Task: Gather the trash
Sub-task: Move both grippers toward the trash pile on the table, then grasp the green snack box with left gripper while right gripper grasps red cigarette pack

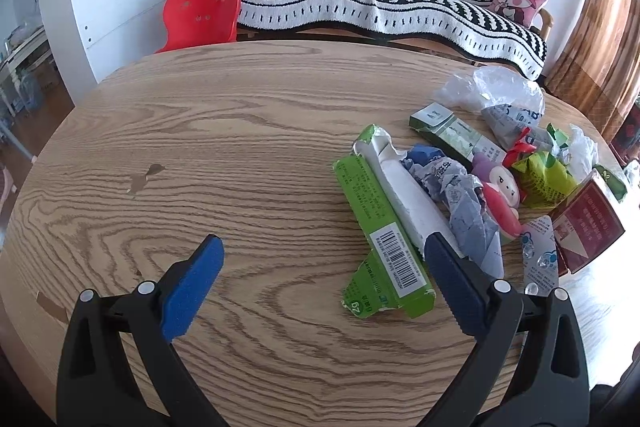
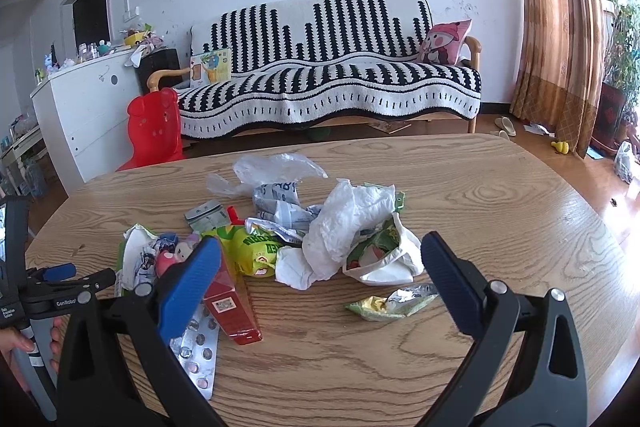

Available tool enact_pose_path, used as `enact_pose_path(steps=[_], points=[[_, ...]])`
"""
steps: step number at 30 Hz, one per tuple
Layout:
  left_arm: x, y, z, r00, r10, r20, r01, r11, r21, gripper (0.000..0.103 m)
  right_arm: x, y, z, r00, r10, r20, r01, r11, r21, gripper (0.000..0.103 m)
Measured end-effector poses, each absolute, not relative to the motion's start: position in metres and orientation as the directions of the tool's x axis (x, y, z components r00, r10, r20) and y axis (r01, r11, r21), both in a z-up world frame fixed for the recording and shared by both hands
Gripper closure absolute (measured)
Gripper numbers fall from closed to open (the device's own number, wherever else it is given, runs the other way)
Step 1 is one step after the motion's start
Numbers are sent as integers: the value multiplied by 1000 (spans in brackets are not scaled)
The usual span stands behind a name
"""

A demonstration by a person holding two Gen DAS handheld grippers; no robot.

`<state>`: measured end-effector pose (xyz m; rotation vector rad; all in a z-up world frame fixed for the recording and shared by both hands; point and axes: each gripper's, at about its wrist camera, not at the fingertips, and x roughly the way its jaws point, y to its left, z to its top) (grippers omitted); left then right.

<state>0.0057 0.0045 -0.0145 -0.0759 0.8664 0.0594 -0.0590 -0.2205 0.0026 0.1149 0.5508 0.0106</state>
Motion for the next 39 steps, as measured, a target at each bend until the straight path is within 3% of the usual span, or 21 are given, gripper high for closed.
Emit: enact_pose_path(steps=[12,16,23,31,39], points=[[8,5,-18,628,-9,-778,-80,994,-75,5,-58,-221,1,845,48,-533,21,992,123,6],[14,1,-26,629,39,-776,-68,998,-5,5,-58,-221,1,849,47,-526,19,993,120,6],[16,12,-31,595,13,-804,-94,994,-54,5,-56,-221,-1,842,58,-537,23,989,144,6],[18,40,-27,564,128,-816,-178,984,32,5,-58,-223,-2,854,42,-518,36,990,140,6],[9,20,-16,603,-63,-795,-101,983,-154,5,-61,-218,-3,874,98,-476,-15,985,174,6]])
